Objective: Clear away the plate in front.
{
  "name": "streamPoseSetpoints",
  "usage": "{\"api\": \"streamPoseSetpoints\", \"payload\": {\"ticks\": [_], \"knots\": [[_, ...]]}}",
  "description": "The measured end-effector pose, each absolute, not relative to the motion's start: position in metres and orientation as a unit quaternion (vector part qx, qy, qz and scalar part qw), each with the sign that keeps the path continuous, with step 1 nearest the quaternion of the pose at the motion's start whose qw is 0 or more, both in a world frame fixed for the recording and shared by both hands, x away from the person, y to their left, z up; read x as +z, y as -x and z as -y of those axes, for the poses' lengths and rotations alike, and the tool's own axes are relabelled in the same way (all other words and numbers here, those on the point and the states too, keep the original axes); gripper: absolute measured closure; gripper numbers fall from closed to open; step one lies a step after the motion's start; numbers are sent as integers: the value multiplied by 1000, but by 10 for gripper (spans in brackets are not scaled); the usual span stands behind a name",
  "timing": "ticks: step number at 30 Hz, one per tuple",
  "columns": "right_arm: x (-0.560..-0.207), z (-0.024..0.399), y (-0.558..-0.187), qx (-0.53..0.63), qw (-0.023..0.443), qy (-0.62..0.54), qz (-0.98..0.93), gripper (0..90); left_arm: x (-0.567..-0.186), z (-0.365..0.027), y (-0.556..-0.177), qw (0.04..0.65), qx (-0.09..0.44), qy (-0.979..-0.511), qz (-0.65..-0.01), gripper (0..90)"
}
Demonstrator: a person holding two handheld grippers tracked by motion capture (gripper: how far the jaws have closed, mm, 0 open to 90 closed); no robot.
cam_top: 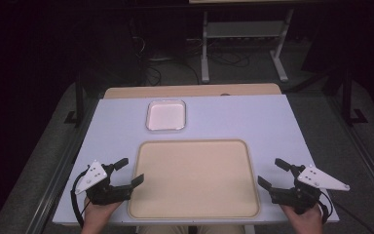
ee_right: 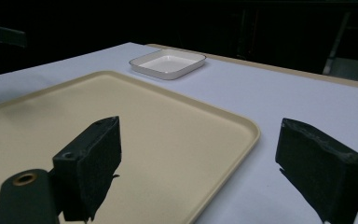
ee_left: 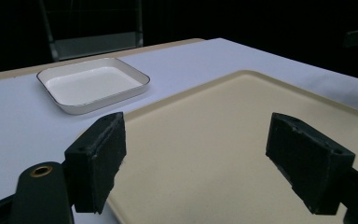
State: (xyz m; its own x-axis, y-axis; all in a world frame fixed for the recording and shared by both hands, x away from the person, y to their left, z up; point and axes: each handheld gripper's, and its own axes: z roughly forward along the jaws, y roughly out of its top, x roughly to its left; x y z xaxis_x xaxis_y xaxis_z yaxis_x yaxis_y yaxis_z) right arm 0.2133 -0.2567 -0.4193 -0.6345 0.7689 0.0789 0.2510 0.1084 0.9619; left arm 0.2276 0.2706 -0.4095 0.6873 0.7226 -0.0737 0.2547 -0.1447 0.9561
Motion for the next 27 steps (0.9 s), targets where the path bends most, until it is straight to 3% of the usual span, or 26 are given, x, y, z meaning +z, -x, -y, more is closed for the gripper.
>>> {"api": "streamPoseSetpoints", "payload": {"ticks": [27], "knots": [[-420, 257, -212, 558, 235, -358, -711, 136, -405, -271, -241, 521, 244, -754, -317, 198]]}}
